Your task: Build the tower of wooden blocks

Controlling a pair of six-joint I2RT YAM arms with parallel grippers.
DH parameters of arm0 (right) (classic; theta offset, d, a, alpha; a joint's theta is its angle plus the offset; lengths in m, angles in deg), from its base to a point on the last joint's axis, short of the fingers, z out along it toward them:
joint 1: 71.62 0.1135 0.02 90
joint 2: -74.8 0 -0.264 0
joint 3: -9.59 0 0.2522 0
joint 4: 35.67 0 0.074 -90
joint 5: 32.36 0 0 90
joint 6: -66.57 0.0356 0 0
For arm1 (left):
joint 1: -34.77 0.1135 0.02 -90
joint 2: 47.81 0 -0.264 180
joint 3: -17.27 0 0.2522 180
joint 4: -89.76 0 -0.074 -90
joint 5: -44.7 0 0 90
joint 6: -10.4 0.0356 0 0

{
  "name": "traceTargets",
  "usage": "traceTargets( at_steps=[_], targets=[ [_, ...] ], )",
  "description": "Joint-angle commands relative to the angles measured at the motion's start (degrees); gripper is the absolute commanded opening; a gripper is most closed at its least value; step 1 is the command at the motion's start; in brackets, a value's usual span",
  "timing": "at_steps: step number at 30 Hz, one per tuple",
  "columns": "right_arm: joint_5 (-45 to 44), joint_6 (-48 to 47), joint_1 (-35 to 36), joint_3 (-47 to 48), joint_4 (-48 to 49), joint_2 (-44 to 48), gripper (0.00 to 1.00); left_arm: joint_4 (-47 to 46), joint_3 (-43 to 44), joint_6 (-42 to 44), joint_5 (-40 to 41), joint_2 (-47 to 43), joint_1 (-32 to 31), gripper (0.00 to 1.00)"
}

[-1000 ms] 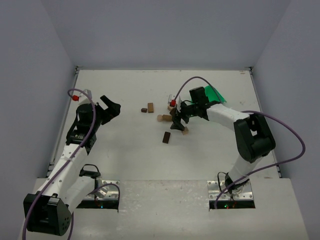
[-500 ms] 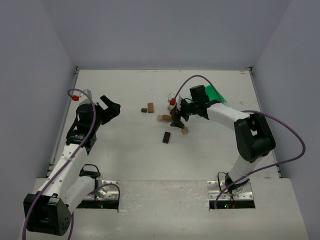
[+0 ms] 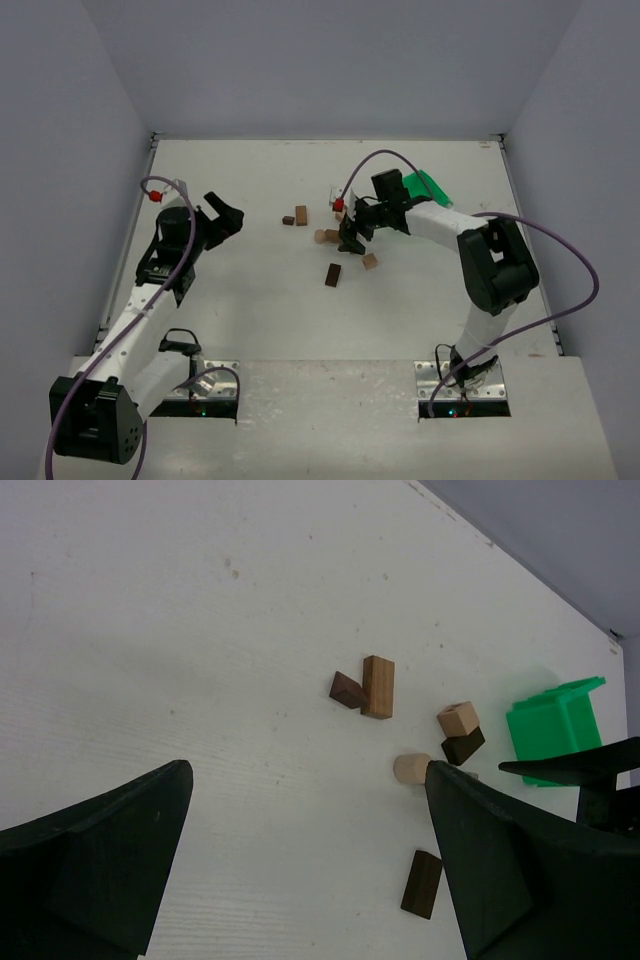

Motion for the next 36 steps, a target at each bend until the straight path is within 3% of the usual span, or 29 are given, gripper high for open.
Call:
traceTargets(
  at_steps=[1,21,24,29,36],
  targets=[
    [0.1,-2.4,0.5,5.0,-0.4,-2.3,0.83,-3.5,-0.1,0.6,-0.6,1.0,-0.1,1.00],
    [-1.9,-2.5,2.2,13.2,-4.5,-13.4,0.79,-3.6,0.3,1.0,-0.4,2.1,-0.1,1.00],
    [-2.0,-1.8,2.4,12.9,-3.5,-13.6,0.66,-3.5,0.3,1.0,-0.6,2.0,-0.1,1.00],
    [-1.6,-0.6,2.7,10.6,-1.0,-11.0,0.31,-3.4,0.1,0.9,-0.6,1.7,-0.1,1.00],
    [-4.6,3.6,3.1,7.6,2.6,-5.7,0.17,-3.1,-0.3,0.8,-1.0,0.7,-0.1,1.00]
  ],
)
